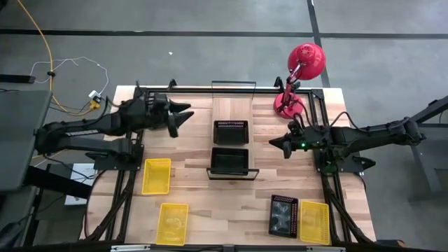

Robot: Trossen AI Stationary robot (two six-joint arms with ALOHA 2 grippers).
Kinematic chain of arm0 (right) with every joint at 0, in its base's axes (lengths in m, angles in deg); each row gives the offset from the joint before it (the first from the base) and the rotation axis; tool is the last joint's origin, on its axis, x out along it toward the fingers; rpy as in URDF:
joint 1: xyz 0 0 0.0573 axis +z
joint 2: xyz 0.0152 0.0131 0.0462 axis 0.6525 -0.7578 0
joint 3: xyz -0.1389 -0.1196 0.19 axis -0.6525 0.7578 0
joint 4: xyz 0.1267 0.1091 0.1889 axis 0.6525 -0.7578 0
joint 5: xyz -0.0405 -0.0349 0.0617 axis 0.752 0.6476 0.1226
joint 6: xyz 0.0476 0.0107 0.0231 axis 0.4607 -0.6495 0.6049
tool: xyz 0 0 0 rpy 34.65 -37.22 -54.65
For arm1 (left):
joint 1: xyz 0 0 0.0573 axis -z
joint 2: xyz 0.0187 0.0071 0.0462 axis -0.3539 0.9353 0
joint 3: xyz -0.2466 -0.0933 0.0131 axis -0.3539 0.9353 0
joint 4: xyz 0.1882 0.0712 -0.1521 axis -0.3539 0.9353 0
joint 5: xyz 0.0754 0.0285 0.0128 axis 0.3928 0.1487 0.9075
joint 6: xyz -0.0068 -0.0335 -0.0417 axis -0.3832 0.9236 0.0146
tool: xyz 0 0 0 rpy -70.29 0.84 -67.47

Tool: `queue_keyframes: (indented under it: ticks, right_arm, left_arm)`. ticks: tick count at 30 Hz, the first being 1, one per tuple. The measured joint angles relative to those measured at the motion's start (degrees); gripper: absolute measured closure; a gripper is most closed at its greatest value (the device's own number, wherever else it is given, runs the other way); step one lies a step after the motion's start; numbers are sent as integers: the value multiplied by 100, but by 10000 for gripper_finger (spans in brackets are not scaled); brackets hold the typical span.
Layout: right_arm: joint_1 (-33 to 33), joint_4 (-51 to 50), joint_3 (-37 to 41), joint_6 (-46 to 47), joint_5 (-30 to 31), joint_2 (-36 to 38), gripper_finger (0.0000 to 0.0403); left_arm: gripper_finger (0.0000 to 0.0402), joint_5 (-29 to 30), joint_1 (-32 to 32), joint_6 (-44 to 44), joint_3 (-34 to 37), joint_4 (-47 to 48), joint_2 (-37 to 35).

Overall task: Stack baskets on shelf by color
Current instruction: Stack the black bin on top of the black bin on the shelf

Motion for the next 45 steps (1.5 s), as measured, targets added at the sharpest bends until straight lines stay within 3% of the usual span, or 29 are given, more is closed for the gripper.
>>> queue_keyframes:
  ticks: [5, 13, 26, 30, 40, 43, 45]
  right_arm:
    - [-1, 338, 0, 0, 0, 2, 402]
    - [-1, 366, 0, -513, -423, 0, 392]
    - [1, 302, 0, -1352, -1630, 261, 218]
    - [-1, 498, 0, -1328, -1600, 542, 196]
    - [1, 1985, 0, -1966, -1020, 662, 196]
    - [0, 2002, 0, -2042, -635, 663, 197]
    - [-1, 1975, 0, -1918, -482, 655, 197]
  left_arm:
    - [206, -929, -242, 306, 691, -1124, -226]
    - [206, -1018, -234, -39, 730, -1203, -228]
    - [206, -978, -234, -172, 730, -1190, -226]
    - [206, -806, -234, -240, 730, -1186, -226]
    - [206, -795, -234, -846, 719, -989, -250]
    - [206, -863, -234, -1207, 456, -96, -316]
    - [206, -869, -234, -1335, 83, 1001, -318]
